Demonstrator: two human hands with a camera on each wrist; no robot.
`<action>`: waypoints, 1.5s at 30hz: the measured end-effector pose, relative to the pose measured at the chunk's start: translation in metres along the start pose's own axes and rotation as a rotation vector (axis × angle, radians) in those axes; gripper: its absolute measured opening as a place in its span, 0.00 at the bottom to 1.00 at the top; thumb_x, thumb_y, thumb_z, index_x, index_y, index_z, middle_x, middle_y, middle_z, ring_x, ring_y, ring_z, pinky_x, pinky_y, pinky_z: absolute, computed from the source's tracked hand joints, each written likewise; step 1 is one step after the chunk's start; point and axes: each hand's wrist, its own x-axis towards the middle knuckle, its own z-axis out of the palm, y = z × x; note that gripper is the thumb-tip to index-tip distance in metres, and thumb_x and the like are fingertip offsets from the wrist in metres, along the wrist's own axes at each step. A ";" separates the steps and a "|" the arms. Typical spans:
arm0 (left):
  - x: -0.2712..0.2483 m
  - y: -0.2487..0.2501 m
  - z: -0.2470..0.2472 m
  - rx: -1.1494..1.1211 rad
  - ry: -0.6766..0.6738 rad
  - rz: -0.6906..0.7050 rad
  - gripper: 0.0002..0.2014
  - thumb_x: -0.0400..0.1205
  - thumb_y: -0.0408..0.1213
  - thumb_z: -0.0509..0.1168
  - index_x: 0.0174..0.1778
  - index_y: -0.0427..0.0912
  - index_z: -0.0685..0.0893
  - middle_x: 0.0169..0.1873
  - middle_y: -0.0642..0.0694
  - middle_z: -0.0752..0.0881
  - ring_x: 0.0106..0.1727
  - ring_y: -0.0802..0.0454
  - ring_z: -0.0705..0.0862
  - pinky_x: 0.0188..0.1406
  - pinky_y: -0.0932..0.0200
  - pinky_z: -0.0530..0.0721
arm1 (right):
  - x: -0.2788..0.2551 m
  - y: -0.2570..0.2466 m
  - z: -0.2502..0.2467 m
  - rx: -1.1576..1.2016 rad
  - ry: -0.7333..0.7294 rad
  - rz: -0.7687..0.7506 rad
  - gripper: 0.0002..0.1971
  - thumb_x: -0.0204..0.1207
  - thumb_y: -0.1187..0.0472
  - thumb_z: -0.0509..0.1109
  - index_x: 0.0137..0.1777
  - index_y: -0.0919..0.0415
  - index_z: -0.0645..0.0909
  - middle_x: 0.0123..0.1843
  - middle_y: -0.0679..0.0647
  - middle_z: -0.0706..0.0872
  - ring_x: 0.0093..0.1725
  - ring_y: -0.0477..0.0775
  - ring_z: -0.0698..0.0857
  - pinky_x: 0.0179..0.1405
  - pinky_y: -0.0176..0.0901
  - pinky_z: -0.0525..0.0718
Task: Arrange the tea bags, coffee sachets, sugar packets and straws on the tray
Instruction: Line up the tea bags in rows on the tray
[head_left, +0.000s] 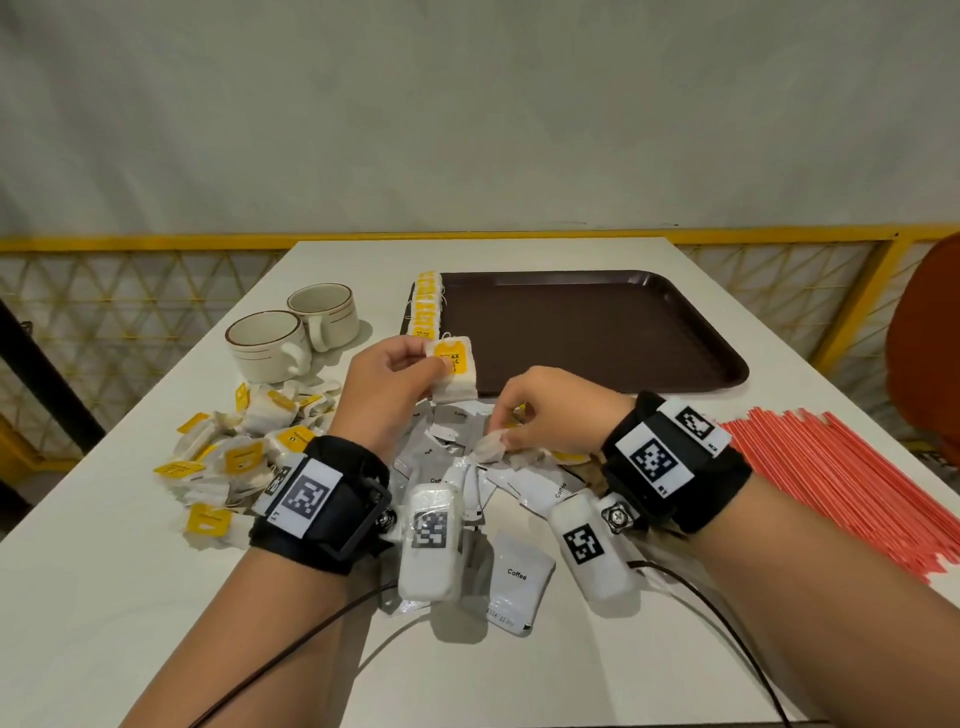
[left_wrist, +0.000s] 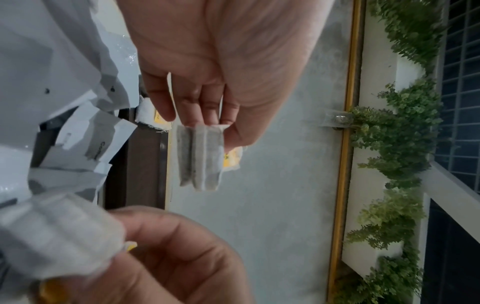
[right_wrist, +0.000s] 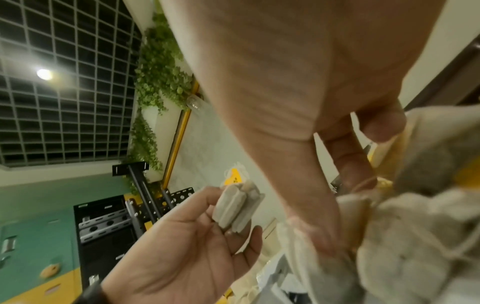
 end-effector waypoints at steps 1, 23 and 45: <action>0.000 0.000 0.000 -0.004 0.002 0.001 0.07 0.77 0.23 0.67 0.40 0.40 0.85 0.36 0.44 0.88 0.36 0.53 0.84 0.37 0.65 0.83 | -0.001 0.000 -0.001 0.039 0.040 0.002 0.03 0.77 0.59 0.73 0.46 0.54 0.88 0.41 0.37 0.79 0.35 0.28 0.77 0.36 0.23 0.68; -0.001 -0.002 0.004 0.028 -0.035 -0.003 0.05 0.77 0.22 0.67 0.44 0.35 0.84 0.35 0.44 0.87 0.29 0.59 0.85 0.27 0.71 0.80 | -0.016 0.017 0.015 1.169 0.499 0.045 0.19 0.67 0.78 0.76 0.54 0.61 0.83 0.50 0.55 0.87 0.46 0.52 0.86 0.52 0.49 0.87; 0.003 -0.012 0.002 0.118 -0.100 -0.041 0.05 0.77 0.24 0.69 0.46 0.35 0.85 0.45 0.32 0.88 0.42 0.46 0.88 0.39 0.58 0.86 | -0.015 0.026 0.013 0.736 0.443 0.089 0.14 0.76 0.76 0.63 0.45 0.57 0.84 0.43 0.51 0.88 0.31 0.40 0.82 0.32 0.32 0.80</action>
